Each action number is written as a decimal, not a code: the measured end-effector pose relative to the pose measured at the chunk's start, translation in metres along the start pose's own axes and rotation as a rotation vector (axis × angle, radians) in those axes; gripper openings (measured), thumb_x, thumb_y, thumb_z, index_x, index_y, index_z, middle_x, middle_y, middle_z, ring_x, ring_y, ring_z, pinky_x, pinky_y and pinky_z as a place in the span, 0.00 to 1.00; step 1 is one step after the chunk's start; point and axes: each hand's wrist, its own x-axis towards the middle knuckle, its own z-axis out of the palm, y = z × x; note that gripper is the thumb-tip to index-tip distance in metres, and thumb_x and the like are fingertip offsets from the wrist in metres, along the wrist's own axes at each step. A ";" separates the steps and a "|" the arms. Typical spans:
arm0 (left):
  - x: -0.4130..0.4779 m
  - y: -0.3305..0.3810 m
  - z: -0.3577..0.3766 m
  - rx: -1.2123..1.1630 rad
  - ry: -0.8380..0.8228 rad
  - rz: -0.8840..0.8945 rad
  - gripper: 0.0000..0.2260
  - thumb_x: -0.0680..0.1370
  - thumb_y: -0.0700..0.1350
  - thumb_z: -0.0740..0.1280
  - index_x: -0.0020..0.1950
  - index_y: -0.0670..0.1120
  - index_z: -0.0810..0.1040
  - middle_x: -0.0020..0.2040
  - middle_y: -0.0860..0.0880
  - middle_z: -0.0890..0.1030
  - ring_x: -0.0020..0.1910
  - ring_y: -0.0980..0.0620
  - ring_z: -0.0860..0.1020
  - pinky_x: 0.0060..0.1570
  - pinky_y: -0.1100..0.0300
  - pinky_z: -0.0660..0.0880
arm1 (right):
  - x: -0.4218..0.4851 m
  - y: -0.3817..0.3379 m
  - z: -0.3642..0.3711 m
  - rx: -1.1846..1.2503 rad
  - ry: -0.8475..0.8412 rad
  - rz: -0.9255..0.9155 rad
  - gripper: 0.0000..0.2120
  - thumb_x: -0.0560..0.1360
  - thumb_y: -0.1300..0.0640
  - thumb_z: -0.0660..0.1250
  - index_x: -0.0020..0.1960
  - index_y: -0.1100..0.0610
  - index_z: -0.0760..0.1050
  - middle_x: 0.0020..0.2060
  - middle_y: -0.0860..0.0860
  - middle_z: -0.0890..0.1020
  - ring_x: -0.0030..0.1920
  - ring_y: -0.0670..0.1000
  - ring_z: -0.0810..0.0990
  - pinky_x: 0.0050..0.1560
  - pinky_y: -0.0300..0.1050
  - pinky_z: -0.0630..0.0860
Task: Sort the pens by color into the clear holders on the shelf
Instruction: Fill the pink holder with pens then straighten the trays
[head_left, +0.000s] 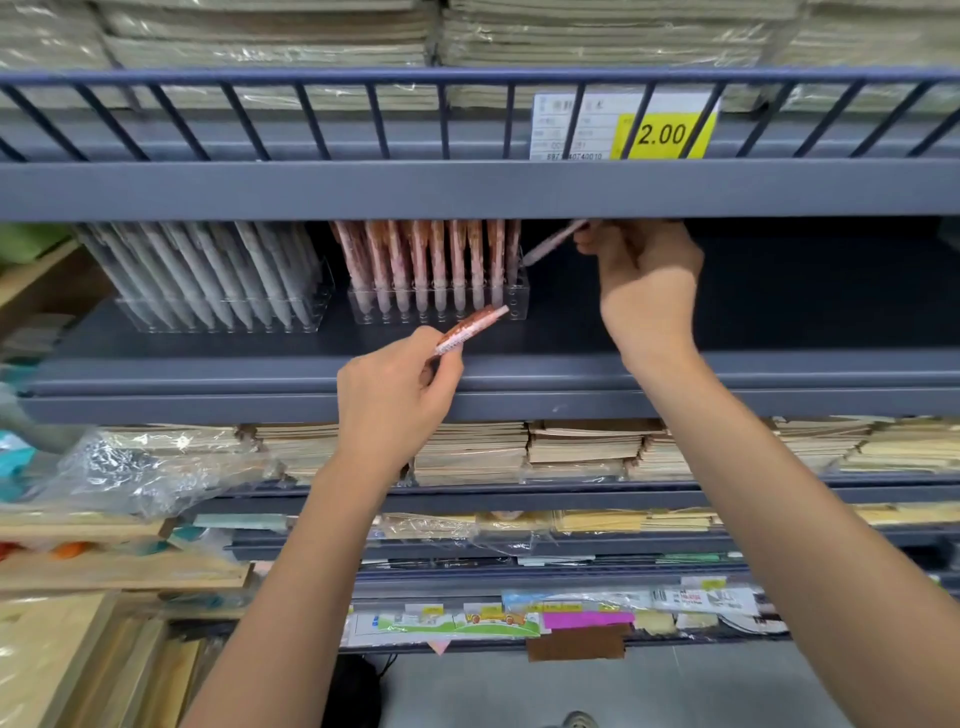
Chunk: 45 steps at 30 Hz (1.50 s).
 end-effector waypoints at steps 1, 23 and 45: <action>0.000 0.000 0.000 -0.003 0.006 -0.008 0.16 0.79 0.54 0.58 0.38 0.46 0.75 0.25 0.52 0.70 0.26 0.47 0.71 0.27 0.53 0.70 | 0.003 0.001 0.003 -0.103 -0.053 0.007 0.07 0.77 0.63 0.62 0.46 0.59 0.80 0.39 0.53 0.82 0.41 0.50 0.80 0.49 0.43 0.76; -0.004 -0.012 -0.005 -0.473 -0.055 -0.153 0.07 0.80 0.55 0.62 0.42 0.57 0.73 0.30 0.57 0.70 0.28 0.57 0.65 0.28 0.63 0.61 | 0.021 -0.024 0.034 -0.731 -0.416 -0.073 0.18 0.83 0.51 0.56 0.70 0.55 0.69 0.67 0.56 0.74 0.66 0.59 0.71 0.64 0.47 0.66; -0.011 -0.009 -0.004 -0.079 0.112 0.249 0.11 0.82 0.41 0.63 0.61 0.40 0.81 0.57 0.45 0.81 0.57 0.46 0.77 0.60 0.53 0.67 | -0.060 -0.041 0.005 0.279 -0.090 0.174 0.07 0.74 0.64 0.67 0.46 0.55 0.82 0.37 0.49 0.86 0.38 0.47 0.84 0.40 0.39 0.80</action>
